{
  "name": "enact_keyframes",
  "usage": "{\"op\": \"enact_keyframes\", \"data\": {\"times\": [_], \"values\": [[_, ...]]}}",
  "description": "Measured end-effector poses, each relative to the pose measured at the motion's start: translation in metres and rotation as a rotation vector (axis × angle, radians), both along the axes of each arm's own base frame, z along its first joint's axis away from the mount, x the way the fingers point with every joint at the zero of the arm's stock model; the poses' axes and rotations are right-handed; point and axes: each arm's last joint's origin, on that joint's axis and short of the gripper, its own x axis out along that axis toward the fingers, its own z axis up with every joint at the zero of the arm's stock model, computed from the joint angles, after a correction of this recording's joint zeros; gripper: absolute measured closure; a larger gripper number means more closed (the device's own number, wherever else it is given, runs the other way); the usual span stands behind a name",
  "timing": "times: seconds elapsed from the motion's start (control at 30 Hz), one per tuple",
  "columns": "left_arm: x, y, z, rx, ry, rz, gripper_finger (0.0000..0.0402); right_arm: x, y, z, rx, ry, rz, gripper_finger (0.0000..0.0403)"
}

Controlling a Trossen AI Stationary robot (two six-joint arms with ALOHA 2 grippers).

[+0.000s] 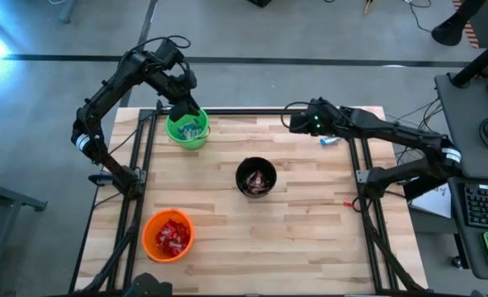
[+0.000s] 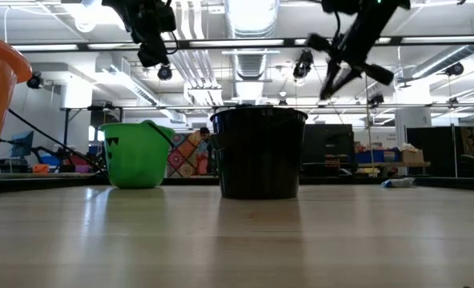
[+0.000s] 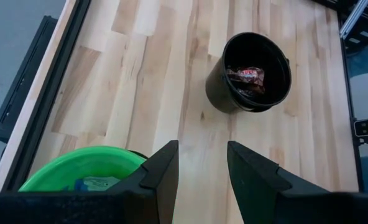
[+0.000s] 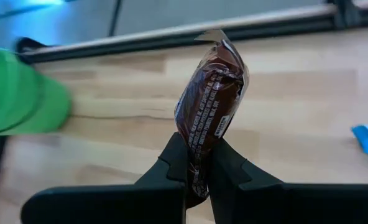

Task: Sort candy
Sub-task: Put the brown chocolate into the black bucket

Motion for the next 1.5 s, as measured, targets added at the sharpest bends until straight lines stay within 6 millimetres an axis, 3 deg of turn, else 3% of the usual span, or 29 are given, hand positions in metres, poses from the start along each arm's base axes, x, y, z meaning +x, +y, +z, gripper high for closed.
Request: {"op": "enact_keyframes", "data": {"times": [0.33, 0.87, 1.27, 1.5], "values": [[0.0, 0.0, 0.0, -0.004, 0.0, 0.003, 0.0283, 0.034, 0.036, 0.038, -0.126, -0.062, 0.119, 0.0385], [0.0, -0.001, 0.0, -0.03, -0.013, 0.001, 0.0283, 0.095, 0.071, 0.071, -0.241, -0.061, 0.346, 0.0385], [0.001, 0.0, 0.001, -0.04, -0.018, 0.03, 0.0283, 0.103, 0.102, 0.071, -0.235, -0.077, 0.442, 0.0385], [0.002, 0.001, 0.002, -0.034, -0.029, 0.04, 0.0283, 0.119, 0.132, 0.05, -0.198, -0.032, 0.517, 0.0385]]}}
